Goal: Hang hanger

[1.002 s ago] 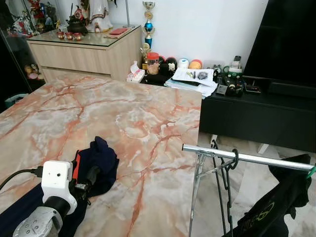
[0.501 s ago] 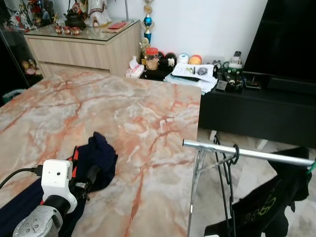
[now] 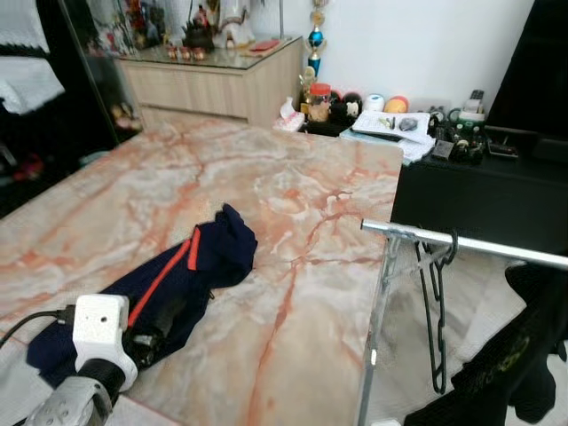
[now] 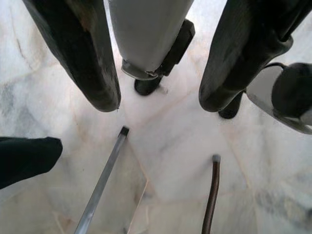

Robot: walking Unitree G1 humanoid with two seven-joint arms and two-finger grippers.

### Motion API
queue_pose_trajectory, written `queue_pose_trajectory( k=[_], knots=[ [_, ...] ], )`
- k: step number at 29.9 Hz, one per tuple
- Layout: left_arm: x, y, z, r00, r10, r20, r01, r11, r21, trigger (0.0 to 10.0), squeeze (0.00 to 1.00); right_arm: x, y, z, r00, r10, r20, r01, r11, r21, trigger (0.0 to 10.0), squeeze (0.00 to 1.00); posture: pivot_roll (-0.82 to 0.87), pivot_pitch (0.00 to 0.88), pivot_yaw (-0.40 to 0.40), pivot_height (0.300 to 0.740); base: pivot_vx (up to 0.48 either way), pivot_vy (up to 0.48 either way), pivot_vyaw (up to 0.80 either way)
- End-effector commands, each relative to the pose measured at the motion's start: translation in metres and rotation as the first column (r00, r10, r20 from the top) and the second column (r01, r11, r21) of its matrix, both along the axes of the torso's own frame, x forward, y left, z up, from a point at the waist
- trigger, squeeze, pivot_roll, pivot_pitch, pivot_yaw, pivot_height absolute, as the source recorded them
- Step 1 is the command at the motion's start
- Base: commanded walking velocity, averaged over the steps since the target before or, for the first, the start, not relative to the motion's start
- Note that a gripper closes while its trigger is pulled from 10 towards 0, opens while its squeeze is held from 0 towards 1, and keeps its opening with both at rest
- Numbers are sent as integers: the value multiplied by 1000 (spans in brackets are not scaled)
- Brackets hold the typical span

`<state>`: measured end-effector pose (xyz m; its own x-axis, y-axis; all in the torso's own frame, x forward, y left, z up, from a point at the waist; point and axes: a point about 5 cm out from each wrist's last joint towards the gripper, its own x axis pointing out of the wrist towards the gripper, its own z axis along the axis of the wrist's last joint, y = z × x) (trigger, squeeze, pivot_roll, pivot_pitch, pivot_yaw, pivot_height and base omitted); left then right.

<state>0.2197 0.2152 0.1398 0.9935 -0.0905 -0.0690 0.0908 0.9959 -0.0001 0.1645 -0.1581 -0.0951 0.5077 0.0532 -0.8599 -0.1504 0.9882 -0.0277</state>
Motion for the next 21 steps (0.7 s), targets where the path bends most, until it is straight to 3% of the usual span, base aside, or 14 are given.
queue_pose_trajectory(
  k=[1,21],
  knots=[
    [-2,2,-1,1000,5,-7,-5,1000,-2,10000,0,-4,2,-2,1000,-2,-12,2,1000,7,10000,0,258,19,3,740,-296,0,0],
    [-4,8,-9,999,27,-24,-26,1000,5,10000,0,-5,2,-2,1000,4,-15,-4,1000,4,10000,0,256,22,-2,740,-292,0,0]
  ],
)
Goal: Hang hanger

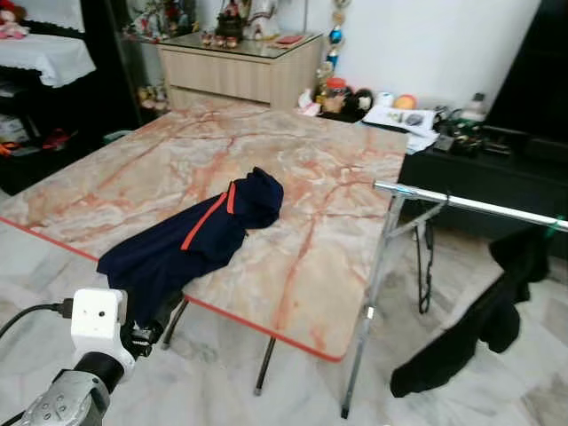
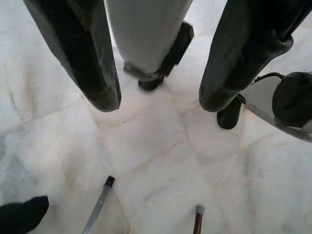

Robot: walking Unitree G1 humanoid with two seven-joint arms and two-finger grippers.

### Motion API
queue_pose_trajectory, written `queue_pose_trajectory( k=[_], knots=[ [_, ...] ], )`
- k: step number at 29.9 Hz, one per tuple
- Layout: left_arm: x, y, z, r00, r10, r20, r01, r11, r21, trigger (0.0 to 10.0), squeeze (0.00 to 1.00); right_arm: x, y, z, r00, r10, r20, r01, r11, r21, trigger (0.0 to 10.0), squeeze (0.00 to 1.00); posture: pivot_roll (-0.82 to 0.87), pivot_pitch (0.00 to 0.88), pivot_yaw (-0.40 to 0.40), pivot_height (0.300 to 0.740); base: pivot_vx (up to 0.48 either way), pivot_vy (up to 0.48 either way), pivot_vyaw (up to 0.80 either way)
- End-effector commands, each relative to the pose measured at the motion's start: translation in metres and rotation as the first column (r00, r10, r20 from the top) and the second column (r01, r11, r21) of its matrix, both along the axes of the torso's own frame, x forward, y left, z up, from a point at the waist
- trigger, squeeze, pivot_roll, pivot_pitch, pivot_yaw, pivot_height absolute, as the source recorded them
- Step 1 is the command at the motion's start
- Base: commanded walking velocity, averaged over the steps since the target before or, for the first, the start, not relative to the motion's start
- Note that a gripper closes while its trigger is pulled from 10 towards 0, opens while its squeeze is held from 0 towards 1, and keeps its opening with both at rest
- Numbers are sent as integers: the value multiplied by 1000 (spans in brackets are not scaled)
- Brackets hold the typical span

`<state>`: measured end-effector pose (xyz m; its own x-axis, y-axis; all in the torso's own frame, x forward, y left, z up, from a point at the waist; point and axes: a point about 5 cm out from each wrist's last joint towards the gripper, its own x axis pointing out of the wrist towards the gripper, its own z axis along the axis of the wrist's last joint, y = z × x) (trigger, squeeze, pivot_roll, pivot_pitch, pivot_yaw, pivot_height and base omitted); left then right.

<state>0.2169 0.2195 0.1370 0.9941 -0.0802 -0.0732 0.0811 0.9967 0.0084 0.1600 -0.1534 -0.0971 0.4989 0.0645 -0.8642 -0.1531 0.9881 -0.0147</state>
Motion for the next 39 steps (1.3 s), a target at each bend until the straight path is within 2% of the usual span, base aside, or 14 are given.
queue_pose_trajectory(
  k=[1,7,8,11,14,16,18,21,22,24,29,31,36,39],
  knots=[
    [-1,3,-6,1000,17,-21,-17,1000,-4,10000,0,-1,-3,0,1000,1,-5,-2,1000,-8,10000,0,256,22,-2,740,-266,0,0],
    [-6,21,-34,987,99,-129,-94,994,47,10000,0,0,-3,0,1000,3,-4,-3,1000,-8,10000,0,251,27,-5,740,0,0,0],
    [-13,27,-55,972,107,-207,-98,994,55,10000,0,0,-3,0,1000,2,-4,-2,1000,-9,10000,0,236,24,-3,740,0,0,0],
    [-17,32,-74,955,116,-273,-103,993,64,10000,0,1,-3,0,1000,0,-3,0,1000,-9,10000,0,232,22,-6,740,0,0,0],
    [-24,45,-114,890,158,-428,-120,986,115,10000,0,0,-3,0,1000,1,-3,-1,1000,-11,10000,0,224,8,-2,740,0,0,0],
    [-26,48,-126,870,171,-462,-133,984,115,10000,0,0,-2,0,1000,-1,-3,1,1000,-11,10000,0,224,8,-2,740,0,0,0],
    [-30,47,-141,843,159,-514,-104,985,134,10000,0,0,-2,0,1000,-3,-3,3,1000,-11,10000,0,218,1,1,740,0,0,0],
    [-46,41,-173,762,128,-635,-22,985,172,10000,0,-1,-3,0,1000,-1,-4,1,1000,-14,10000,0,208,0,2,740,0,0,0],
    [-46,41,-173,762,128,-635,-22,985,172,10000,0,-1,-3,0,1000,-1,-4,1,1000,-14,10000,0,208,0,2,740,0,0,0],
    [-67,35,-198,682,122,-721,1,986,167,10000,0,-2,-2,-1,1000,-12,0,12,1000,-14,10000,0,181,0,14,740,0,0,0],
    [-83,34,-215,598,160,-785,-5,981,196,10000,0,-2,-2,-1,1000,-4,-1,4,1000,-23,10000,0,182,0,8,740,0,0,0],
    [-83,34,-216,590,170,-789,-11,979,203,10000,0,-3,-3,-1,1000,4,-6,-4,999,-34,10000,0,178,0,9,740,0,0,0],
    [-62,30,-213,631,166,-758,-48,983,176,10000,0,-3,-3,-1,999,-44,4,44,999,-29,10000,0,180,0,19,740,0,0,0],
    [-55,24,-212,652,134,-746,-7,985,170,10000,0,-3,-3,-1,1000,-28,-3,28,999,-42,10000,0,180,0,19,740,0,0,0]
  ],
)
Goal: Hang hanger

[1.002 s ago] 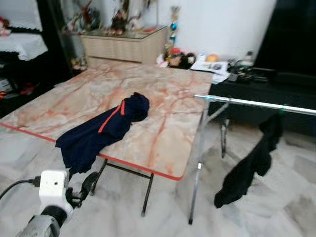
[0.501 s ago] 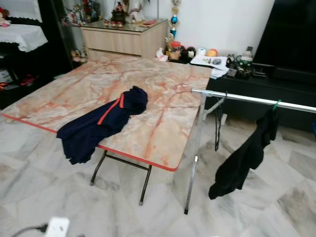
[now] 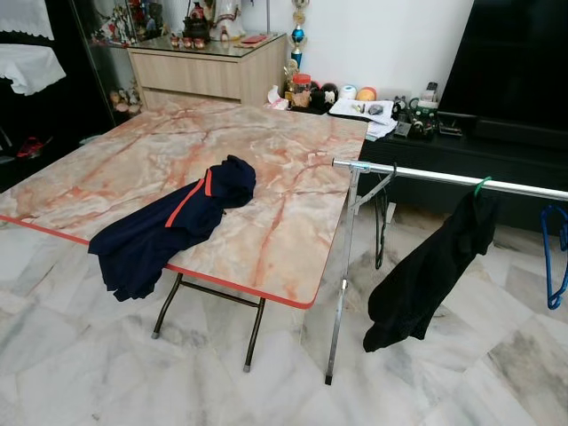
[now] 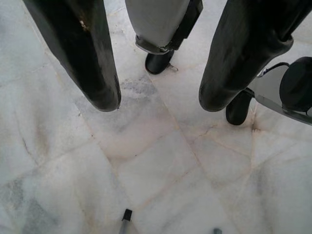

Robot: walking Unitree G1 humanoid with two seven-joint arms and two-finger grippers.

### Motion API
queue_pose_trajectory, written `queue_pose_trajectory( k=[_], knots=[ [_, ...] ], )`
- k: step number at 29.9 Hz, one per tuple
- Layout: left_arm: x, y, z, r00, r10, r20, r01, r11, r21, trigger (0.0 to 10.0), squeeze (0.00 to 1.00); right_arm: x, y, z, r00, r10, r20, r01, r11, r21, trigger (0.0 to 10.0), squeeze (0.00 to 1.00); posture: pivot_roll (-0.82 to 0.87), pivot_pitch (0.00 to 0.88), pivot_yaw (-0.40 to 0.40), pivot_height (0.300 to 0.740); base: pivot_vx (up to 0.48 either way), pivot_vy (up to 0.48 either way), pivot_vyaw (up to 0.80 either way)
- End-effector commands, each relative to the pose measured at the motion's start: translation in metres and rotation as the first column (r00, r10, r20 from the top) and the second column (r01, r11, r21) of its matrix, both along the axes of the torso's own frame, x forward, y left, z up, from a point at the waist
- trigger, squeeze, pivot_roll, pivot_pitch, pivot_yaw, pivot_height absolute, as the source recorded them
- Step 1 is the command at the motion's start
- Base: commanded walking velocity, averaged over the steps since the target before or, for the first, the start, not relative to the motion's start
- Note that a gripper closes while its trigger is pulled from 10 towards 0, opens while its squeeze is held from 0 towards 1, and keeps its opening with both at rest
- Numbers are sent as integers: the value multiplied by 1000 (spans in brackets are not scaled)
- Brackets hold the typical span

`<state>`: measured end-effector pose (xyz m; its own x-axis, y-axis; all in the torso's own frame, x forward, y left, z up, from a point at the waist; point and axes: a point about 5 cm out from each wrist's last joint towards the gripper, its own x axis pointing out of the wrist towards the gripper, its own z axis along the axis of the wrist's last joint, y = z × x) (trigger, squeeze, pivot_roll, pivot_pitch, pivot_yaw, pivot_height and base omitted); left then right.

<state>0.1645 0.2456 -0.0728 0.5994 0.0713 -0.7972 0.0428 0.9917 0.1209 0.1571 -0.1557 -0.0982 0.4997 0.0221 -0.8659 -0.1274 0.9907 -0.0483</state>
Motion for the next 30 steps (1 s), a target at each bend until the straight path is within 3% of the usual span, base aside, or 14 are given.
queue_pose_trajectory(
  k=[1,11,20,30],
  knots=[
    [-3,-2,-3,1000,6,-2,-6,1000,-5,10000,0,-1,-1,0,1000,-8,-9,8,1000,-13,10000,0,191,0,14,740,0,-322,0],
    [-23,-4,-15,996,62,-64,-63,998,-3,10000,0,0,-4,0,998,-55,1,55,998,-7,10000,0,187,0,-9,740,0,-378,0],
    [-15,-5,-12,997,64,-39,-64,998,-9,10000,0,5,-4,2,997,-81,10,81,997,-8,10000,0,185,0,-1,740,0,-387,-479],
    [-15,-8,-14,997,65,-48,-66,998,-11,10000,0,8,1,3,995,-93,29,93,996,5,10000,0,180,2,13,740,0,-386,0]
  ],
)
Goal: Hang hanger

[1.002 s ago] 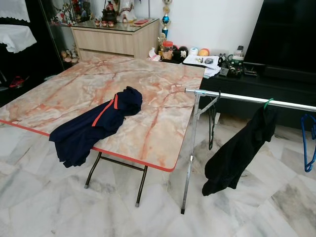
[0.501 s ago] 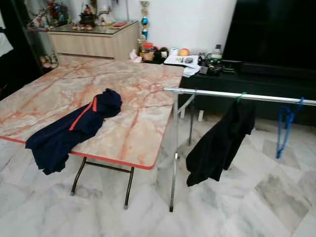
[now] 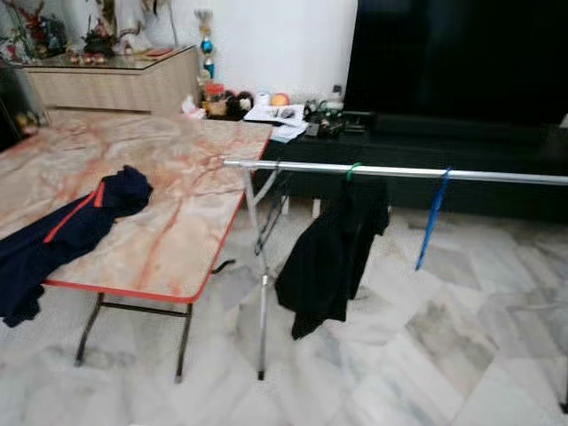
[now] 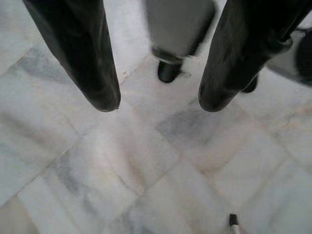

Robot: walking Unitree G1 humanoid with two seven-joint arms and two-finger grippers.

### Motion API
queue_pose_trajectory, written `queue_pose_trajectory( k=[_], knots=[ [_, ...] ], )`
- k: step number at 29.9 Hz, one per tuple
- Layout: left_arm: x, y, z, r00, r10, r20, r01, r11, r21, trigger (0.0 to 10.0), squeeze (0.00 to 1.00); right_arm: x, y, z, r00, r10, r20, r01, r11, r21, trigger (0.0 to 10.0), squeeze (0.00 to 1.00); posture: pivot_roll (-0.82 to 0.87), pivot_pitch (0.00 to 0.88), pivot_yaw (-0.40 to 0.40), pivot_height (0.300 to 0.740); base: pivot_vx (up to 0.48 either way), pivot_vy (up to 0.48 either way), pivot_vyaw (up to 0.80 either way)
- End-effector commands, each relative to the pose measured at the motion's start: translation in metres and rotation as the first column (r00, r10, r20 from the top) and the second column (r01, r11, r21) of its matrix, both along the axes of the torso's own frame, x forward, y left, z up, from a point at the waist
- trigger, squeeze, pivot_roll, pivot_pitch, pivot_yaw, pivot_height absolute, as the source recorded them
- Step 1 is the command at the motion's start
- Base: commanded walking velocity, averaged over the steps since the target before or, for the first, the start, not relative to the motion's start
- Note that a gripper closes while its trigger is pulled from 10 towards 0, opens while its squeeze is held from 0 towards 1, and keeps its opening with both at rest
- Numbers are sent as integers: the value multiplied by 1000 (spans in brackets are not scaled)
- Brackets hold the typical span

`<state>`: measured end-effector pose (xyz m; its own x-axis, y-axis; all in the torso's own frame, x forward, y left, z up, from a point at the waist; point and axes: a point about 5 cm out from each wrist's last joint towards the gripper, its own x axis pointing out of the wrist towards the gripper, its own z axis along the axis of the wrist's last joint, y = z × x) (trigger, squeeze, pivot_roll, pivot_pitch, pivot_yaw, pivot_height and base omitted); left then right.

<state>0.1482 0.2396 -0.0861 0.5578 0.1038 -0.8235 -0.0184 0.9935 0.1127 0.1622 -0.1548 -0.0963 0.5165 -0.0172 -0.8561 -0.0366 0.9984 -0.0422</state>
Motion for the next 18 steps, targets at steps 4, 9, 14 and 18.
queue_pose_trajectory(
  k=[4,9,14,18],
  knots=[
    [2,-3,-1,1000,-10,-8,10,1000,-5,10000,0,1,0,1,1000,-16,3,16,1000,-10,10000,0,177,16,16,740,0,-388,0],
    [2,-4,-1,1000,-8,-3,8,1000,-7,10000,0,-1,-1,0,1000,-21,-2,21,1000,-9,10000,0,178,0,14,740,0,-388,0],
    [-1,-6,-2,1000,-24,-17,24,1000,-8,10000,0,-3,-3,-1,999,-35,-2,35,999,-16,10000,0,168,0,12,740,0,-389,0],
    [-1,-6,-2,1000,-8,-17,8,1000,-12,10000,0,-4,-4,-1,1000,-23,-2,23,1000,-20,10000,0,175,0,5,740,0,0,0]
  ],
)
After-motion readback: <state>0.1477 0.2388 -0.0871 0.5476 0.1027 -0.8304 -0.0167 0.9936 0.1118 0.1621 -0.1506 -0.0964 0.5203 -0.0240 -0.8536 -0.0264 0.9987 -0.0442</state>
